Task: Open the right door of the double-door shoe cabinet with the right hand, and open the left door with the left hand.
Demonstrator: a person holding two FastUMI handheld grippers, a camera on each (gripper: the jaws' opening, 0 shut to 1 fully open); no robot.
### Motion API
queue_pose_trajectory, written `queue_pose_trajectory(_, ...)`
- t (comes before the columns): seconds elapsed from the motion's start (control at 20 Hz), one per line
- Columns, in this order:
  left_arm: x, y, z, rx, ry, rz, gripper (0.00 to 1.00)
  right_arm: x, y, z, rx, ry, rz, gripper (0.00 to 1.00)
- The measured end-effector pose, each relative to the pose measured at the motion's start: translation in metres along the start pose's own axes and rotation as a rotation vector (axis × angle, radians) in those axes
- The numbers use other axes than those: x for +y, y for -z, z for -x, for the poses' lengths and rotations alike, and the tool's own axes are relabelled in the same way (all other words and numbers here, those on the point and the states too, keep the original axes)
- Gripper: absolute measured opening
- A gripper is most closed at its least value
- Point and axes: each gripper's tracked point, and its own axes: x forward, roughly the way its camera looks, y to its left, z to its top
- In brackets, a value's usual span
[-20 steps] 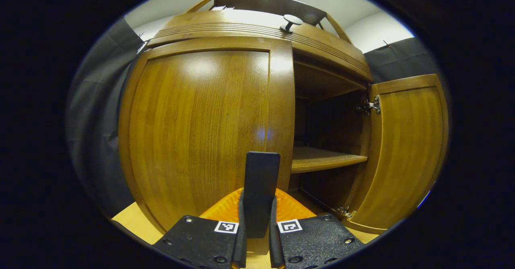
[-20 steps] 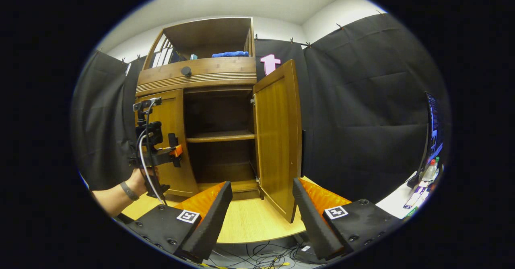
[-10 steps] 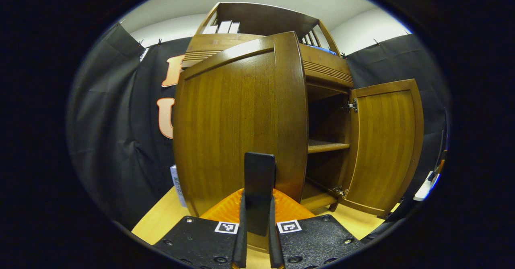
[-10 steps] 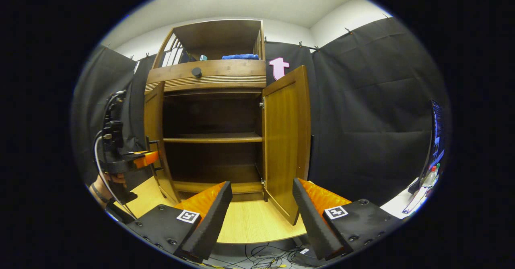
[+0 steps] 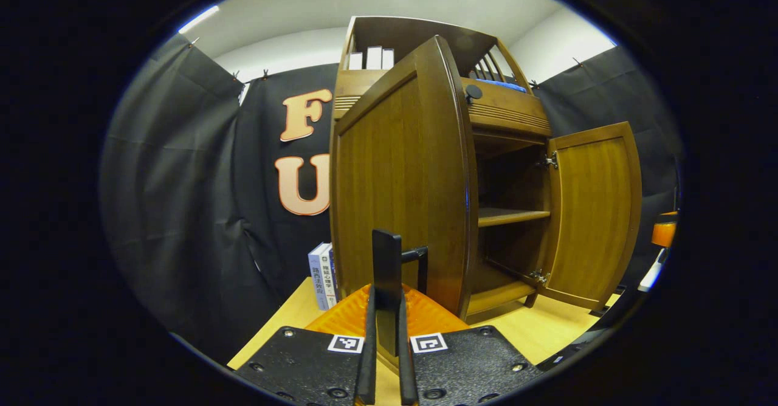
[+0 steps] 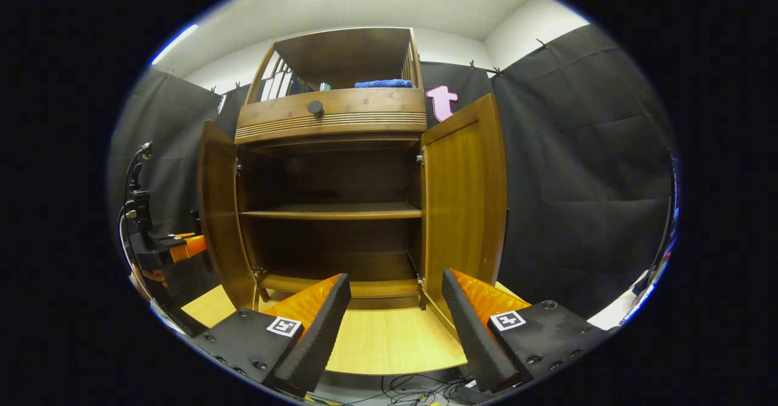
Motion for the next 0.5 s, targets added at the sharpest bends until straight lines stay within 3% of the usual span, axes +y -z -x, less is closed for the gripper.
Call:
queue_pose_trajectory(0.05,0.006,-0.001,0.004,-0.004,-0.006,0.007,0.14,0.002,0.0,-0.001,0.0,-0.005,-0.004,0.98)
queue_pose_trajectory(0.1,0.012,0.0,0.007,-0.009,-0.008,0.014,0.12,0.003,-0.001,-0.004,0.0,-0.007,-0.005,0.89)
queue_pose_trajectory(0.25,0.031,-0.001,0.01,-0.035,0.0,0.016,0.14,0.001,-0.001,-0.004,-0.002,0.0,-0.004,0.89)
queue_pose_trajectory(0.35,0.046,0.0,0.012,-0.042,-0.009,0.024,0.09,0.001,0.0,-0.005,0.005,0.001,-0.009,0.89)
queue_pose_trajectory(0.5,0.081,-0.001,0.018,-0.044,-0.072,0.014,0.06,0.002,-0.002,-0.005,0.003,0.0,-0.012,0.89)
